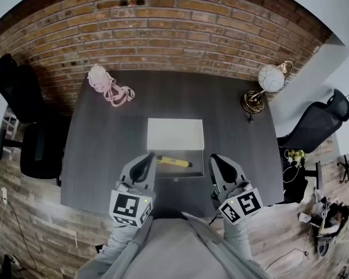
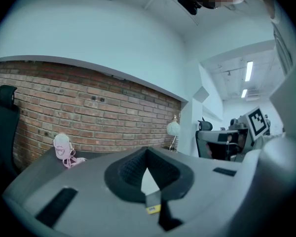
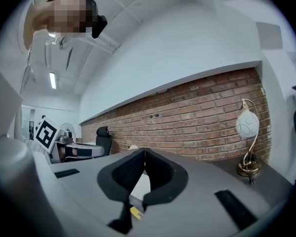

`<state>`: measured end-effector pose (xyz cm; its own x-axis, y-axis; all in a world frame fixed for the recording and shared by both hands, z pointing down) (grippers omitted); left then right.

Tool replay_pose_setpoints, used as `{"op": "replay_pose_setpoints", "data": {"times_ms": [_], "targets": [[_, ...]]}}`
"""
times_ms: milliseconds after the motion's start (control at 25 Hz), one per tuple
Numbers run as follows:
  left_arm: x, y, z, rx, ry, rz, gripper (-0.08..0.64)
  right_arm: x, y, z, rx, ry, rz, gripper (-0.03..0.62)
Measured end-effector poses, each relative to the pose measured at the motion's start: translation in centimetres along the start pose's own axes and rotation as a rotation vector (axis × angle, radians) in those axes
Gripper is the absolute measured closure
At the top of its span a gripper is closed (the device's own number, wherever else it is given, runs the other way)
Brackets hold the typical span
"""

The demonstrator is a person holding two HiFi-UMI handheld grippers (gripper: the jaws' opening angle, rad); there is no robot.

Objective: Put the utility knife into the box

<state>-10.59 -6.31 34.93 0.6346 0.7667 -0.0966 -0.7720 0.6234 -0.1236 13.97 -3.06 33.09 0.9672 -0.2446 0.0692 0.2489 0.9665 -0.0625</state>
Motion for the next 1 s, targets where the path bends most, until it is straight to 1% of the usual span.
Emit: {"op": "replay_pose_setpoints", "data": {"times_ms": [200, 400, 640, 1000], "targets": [[0.0, -0.5, 0.4, -0.008, 0.012, -0.006, 0.54, 1.2, 0.3, 0.6, -0.009, -0.027, 0.027, 0.575], [-0.3, -1.0, 0.6, -0.02, 0.018, -0.002, 0.54, 1.6, 0.0, 1.0, -0.027, -0.037, 0.032, 0.575], [-0.8, -1.1, 0.8, -0.023, 0.029, -0.013, 0.54, 1.7, -0.7, 1.3, -0.043, -0.025, 0.028, 0.575], [-1.7, -1.4, 1.1, -0.038, 0.04, 0.008, 0.54, 1.2, -1.6, 1.5, -0.068, -0.018, 0.03, 0.575]]}}
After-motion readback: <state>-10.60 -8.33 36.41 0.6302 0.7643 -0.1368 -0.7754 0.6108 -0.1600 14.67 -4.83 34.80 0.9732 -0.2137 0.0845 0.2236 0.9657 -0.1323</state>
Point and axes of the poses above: the fingertips, and each gripper's own axes: y backward along the fingers, x to its right, z out of its underside, the point moved 8 cm from there along y, backward along the fingers, and after that the axes turned 14 degrees about z, right-handed, at the moved point
